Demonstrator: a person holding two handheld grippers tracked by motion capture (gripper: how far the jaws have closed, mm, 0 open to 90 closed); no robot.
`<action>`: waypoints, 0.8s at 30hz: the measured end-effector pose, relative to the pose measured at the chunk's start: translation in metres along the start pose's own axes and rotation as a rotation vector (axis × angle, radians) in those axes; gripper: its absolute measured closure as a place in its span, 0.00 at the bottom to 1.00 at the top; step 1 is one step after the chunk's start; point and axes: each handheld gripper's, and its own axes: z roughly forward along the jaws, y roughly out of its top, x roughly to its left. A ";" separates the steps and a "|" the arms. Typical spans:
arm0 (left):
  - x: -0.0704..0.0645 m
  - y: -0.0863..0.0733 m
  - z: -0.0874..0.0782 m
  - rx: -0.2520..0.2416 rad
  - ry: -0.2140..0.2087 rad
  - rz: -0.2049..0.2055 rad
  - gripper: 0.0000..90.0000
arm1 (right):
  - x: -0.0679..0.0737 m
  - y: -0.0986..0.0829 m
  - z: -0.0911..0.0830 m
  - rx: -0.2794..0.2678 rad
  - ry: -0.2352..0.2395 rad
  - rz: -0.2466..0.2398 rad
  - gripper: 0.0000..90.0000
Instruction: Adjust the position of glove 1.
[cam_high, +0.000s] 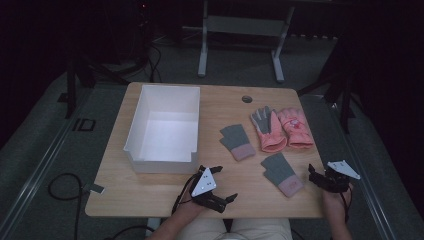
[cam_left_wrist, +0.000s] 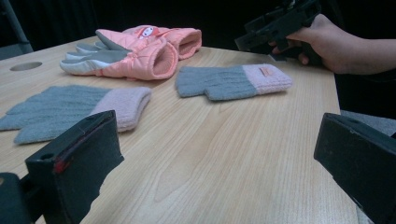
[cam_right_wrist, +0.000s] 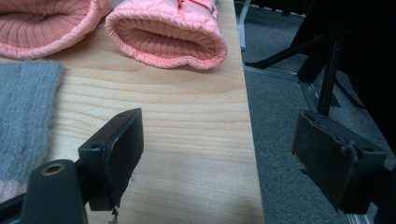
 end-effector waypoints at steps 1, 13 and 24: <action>0.000 0.000 0.000 0.000 0.000 0.000 0.00 | 0.000 0.000 0.000 0.000 0.000 0.000 0.19; 0.000 0.000 0.000 0.000 -0.006 0.004 0.00 | 0.000 0.001 0.002 0.016 0.003 0.000 0.19; 0.000 0.000 0.001 0.000 -0.013 0.008 0.00 | 0.003 0.001 0.003 0.037 -0.007 -0.027 0.19</action>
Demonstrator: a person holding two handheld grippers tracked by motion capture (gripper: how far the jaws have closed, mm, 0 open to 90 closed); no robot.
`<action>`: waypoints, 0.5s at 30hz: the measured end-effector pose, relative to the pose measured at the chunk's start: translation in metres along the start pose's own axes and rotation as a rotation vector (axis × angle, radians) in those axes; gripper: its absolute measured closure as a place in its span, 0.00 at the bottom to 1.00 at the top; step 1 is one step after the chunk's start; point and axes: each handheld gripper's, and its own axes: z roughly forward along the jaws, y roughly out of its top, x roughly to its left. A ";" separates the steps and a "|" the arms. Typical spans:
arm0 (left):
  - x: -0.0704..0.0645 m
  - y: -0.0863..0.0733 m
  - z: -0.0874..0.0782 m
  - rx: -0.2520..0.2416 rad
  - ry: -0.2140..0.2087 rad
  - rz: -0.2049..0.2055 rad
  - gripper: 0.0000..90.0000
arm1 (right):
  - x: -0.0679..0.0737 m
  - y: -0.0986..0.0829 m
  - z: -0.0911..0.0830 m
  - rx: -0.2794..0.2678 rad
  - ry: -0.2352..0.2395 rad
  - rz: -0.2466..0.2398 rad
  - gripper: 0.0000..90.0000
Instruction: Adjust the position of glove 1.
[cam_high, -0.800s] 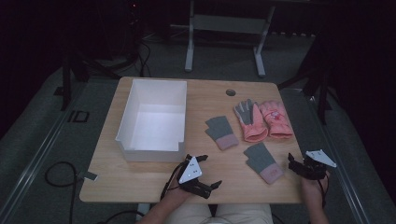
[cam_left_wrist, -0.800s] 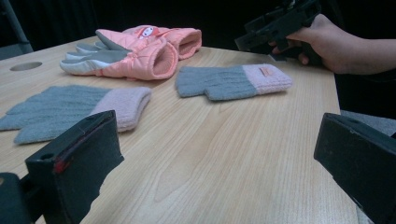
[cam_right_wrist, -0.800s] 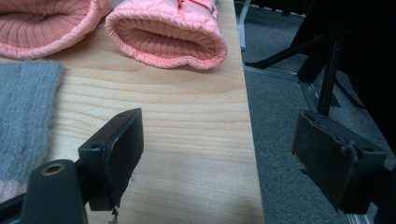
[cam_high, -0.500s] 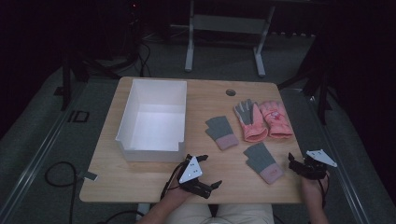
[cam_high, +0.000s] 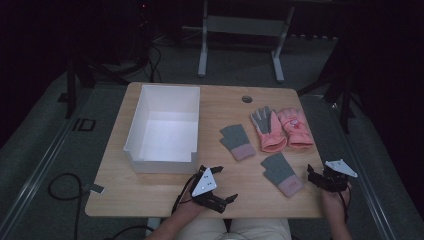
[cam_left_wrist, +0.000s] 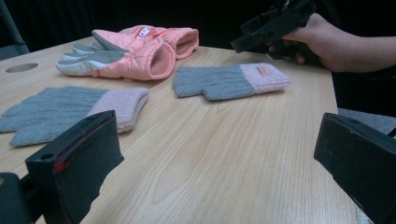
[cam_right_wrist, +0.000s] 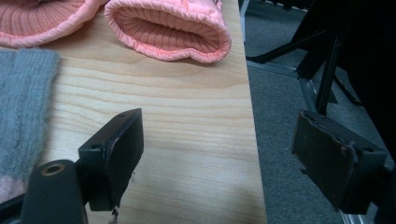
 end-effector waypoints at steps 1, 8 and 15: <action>0.000 0.000 0.000 0.000 0.000 0.000 0.00 | 0.001 0.000 0.000 0.003 -0.001 -0.004 0.19; 0.000 0.000 0.000 -0.002 0.001 0.000 0.00 | 0.000 0.001 0.003 0.029 -0.017 0.008 0.19; 0.000 0.000 0.000 -0.005 0.004 -0.001 0.00 | -0.001 0.001 0.003 0.021 -0.023 0.018 0.19</action>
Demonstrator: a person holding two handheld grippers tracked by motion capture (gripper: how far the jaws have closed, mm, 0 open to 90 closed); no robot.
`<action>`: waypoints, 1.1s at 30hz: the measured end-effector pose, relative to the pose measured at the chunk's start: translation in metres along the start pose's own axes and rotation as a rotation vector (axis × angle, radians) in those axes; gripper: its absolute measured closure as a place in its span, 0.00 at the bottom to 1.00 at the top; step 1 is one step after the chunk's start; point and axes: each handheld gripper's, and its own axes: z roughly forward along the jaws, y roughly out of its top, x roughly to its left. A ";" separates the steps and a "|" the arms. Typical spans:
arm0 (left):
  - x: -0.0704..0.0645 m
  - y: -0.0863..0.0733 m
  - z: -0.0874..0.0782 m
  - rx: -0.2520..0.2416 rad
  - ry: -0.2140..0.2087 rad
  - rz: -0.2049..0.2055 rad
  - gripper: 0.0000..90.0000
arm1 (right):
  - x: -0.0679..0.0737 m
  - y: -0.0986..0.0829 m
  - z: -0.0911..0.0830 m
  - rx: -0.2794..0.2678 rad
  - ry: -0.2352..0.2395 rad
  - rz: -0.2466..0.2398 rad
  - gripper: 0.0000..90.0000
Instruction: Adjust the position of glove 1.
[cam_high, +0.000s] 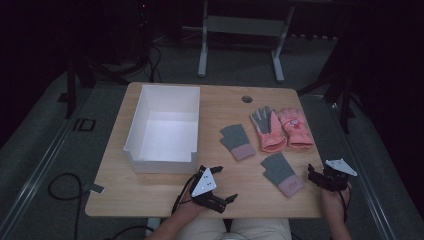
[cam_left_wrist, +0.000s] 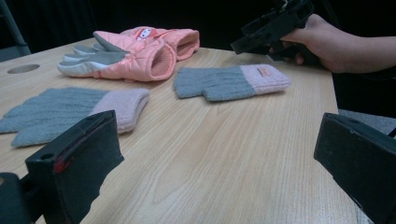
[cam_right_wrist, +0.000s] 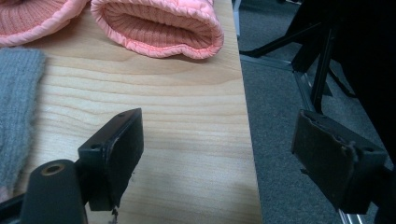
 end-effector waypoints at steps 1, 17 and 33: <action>0.000 0.000 0.000 0.001 0.000 0.000 0.00 | 0.000 0.000 0.000 0.001 0.003 -0.002 0.18; 0.000 0.000 0.000 -0.003 0.001 0.002 0.00 | 0.003 0.037 -0.020 -0.058 -0.011 0.004 0.15; 0.000 0.000 -0.001 -0.003 0.005 0.002 0.00 | 0.019 0.090 -0.039 -0.155 0.059 0.046 0.16</action>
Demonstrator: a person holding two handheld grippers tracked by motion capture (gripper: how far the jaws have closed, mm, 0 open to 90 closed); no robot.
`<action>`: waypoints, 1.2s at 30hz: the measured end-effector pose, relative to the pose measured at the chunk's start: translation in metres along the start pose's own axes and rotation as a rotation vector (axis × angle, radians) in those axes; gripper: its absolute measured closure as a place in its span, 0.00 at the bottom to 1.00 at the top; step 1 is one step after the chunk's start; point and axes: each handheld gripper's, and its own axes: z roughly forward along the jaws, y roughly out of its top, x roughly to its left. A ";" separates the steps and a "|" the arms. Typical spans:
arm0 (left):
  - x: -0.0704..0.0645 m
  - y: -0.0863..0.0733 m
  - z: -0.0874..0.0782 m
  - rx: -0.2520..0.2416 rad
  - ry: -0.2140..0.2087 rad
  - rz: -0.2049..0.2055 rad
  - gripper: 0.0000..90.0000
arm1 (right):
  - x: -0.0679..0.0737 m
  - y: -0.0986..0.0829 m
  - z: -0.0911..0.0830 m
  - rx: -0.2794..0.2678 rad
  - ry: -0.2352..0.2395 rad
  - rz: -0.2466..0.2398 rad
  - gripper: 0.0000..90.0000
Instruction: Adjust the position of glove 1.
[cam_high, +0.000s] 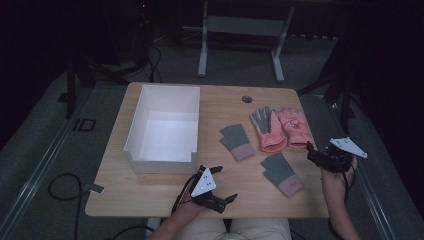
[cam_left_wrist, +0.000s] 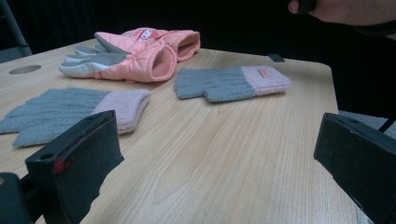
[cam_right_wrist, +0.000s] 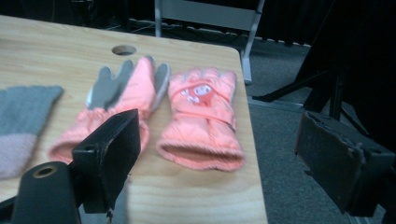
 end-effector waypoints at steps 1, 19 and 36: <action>0.000 0.000 0.000 0.000 0.000 0.000 0.00 | 0.002 0.003 0.001 0.006 0.006 0.005 0.16; 0.000 0.000 0.000 -0.002 -0.001 0.000 0.00 | 0.059 0.039 0.026 0.043 0.193 -0.034 0.22; 0.000 0.000 -0.001 -0.004 -0.004 0.000 0.00 | 0.123 0.052 0.060 0.029 0.337 -0.095 0.42</action>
